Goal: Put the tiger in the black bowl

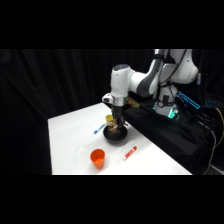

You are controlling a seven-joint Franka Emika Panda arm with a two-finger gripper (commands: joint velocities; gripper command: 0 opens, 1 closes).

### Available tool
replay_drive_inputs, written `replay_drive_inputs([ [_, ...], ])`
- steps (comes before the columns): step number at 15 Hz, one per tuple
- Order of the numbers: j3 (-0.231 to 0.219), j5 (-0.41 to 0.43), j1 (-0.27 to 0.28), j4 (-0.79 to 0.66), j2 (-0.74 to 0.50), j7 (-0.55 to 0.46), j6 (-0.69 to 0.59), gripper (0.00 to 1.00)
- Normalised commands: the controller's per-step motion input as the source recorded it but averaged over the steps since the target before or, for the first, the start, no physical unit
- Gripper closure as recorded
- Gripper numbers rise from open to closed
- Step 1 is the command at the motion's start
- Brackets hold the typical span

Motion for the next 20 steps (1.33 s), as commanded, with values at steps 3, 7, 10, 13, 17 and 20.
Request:
replay_drive_inputs([
  [3,0.009,-0.119,-0.061,-0.06,0.17,0.02,0.35,0.57],
  [7,-0.01,-0.015,-0.047,0.02,0.02,-0.08,0.13,0.31],
  [10,-0.015,-0.035,-0.034,0.03,-0.29,-0.13,-0.23,0.08],
  [13,0.039,0.014,-0.081,0.05,-0.44,-0.23,-0.48,0.0],
  [17,0.075,-0.053,-0.101,0.05,-0.57,-0.16,-0.64,0.0],
  [20,0.103,0.048,-0.119,0.09,-0.47,-0.19,-0.5,0.0],
])
